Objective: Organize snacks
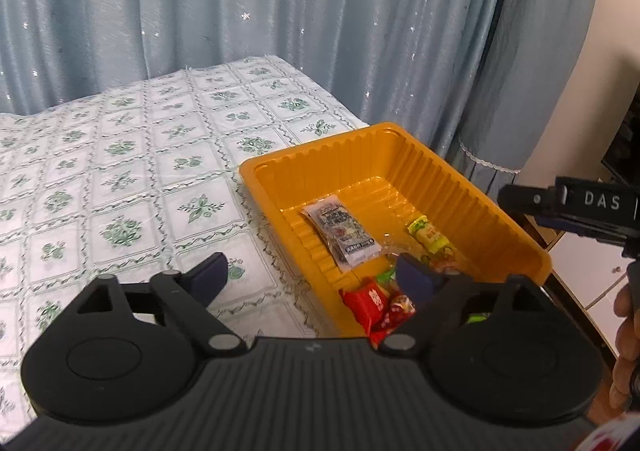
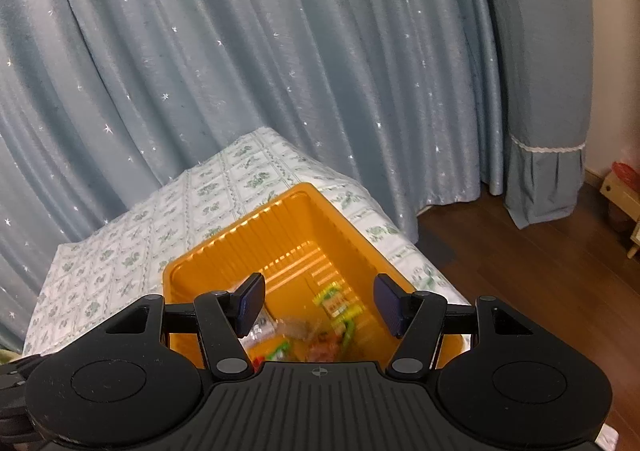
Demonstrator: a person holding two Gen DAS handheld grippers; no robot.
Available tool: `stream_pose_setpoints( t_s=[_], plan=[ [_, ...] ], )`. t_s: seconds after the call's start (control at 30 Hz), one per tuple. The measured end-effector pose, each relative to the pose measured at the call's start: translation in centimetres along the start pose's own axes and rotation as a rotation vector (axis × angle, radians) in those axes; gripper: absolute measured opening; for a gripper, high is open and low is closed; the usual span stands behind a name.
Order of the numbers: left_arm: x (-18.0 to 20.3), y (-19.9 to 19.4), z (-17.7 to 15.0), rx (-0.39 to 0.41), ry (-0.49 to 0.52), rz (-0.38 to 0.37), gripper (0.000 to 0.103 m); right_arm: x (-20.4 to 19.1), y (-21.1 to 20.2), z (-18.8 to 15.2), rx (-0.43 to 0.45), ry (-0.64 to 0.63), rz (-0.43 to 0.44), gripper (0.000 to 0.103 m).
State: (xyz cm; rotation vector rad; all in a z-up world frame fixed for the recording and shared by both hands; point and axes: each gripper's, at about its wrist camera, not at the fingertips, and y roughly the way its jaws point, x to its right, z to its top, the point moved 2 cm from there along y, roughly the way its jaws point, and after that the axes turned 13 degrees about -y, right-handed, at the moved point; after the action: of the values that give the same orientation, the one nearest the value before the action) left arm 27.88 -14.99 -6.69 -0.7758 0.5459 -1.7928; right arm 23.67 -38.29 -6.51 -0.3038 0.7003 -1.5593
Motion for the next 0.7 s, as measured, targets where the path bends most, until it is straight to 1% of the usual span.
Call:
stream_pose_setpoints(
  t_s=[0.2,0.3,0.37,0.6,0.7],
  plan=[
    [0.5,-4.3,-0.9,0.042,-0.003,-0.005,0.103,-0.8,-3.9,-0.7,-0.014,-0.004,-0.012,0.061],
    [0.9,-6.5,-1.2,0.063,-0.002,0.004,0.103,-1.4,-6.1,-1.1,-0.018,-0.014,-0.014,0.063],
    [1.0,-8.0,-1.6,0.074,-0.010,0.009,0.103,-1.9,-7.7,-1.5,-0.013,-0.025,-0.021,0.071],
    [1.4,-12.7,-3.2,0.114,-0.025,0.022,0.103,-4.0,-12.4,-3.1,-0.012,-0.100,-0.041,0.076],
    [1.5,-14.1,-4.0,0.101,-0.042,0.032,0.103,-4.4,-14.0,-4.0,-0.017,-0.112,-0.046,0.078]
  ],
)
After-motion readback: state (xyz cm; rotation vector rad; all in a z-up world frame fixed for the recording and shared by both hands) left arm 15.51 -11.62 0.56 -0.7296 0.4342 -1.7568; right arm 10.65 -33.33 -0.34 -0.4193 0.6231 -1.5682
